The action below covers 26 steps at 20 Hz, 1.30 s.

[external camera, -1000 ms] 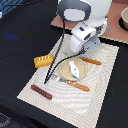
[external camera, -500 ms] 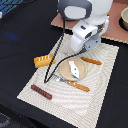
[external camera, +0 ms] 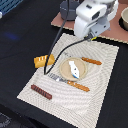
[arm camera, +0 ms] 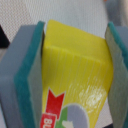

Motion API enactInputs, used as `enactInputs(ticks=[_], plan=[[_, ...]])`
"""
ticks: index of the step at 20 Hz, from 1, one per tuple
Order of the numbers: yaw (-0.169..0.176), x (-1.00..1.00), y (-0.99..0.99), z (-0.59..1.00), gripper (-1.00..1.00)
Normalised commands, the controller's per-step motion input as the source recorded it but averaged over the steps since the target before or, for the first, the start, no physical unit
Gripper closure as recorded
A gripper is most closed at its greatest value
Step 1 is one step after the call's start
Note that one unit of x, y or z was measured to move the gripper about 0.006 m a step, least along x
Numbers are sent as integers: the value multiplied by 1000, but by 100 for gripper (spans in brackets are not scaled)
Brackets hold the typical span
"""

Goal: Interact with the objects in diverse but meaningful ways.

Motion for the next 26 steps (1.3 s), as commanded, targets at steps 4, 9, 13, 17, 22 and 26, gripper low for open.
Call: enactInputs(ticks=[4, 9, 13, 17, 22, 26], plan=[[0, 141, -1000, 471, 100], [0, 158, -1000, 333, 100], [0, 179, -1000, 353, 100], [0, 331, -1000, 344, 100], [0, 537, -982, 225, 100], [-6, 712, -881, 162, 100]])
